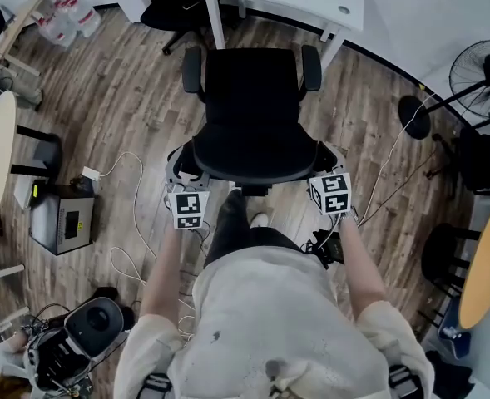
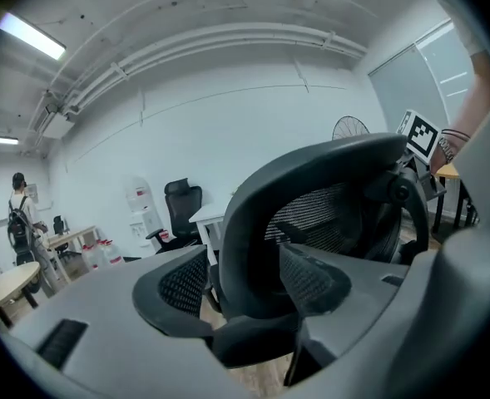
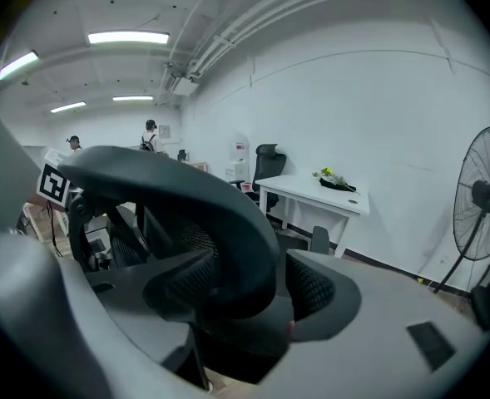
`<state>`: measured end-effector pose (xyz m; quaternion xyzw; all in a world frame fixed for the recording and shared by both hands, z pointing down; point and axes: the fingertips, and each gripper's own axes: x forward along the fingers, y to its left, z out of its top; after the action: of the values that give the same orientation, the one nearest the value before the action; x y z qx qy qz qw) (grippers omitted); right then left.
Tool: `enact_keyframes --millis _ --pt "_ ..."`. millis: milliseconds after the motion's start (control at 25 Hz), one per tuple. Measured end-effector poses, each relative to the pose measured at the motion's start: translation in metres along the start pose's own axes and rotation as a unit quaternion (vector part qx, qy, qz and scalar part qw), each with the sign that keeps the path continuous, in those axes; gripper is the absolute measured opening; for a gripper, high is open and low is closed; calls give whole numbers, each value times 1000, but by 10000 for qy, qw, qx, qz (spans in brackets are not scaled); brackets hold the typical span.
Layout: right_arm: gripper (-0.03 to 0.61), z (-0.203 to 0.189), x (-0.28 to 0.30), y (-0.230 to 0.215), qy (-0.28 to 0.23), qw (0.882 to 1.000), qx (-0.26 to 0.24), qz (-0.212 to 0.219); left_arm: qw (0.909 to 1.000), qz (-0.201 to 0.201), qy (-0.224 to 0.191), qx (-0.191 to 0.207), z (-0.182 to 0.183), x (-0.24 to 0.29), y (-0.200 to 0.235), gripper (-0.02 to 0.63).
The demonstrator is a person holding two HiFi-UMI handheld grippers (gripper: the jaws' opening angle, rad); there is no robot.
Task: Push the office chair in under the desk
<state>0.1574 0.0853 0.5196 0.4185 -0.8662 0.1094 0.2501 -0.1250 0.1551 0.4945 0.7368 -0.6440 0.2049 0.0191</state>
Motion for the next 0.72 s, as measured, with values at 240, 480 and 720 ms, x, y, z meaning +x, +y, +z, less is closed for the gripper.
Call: enact_keyframes --millis 240,480,720 --pt "275 -2 11 -1 137 9997 -98 -194 9997 -212 132 -17 -6 23 8 285" --pt "276 4 25 -1 159 9991 -313 -223 9996 -270 104 56 -3 40 14 285" --pt "264 5 32 1 19 9988 -488 -74 9988 -433 -141 156 -3 45 13 284"
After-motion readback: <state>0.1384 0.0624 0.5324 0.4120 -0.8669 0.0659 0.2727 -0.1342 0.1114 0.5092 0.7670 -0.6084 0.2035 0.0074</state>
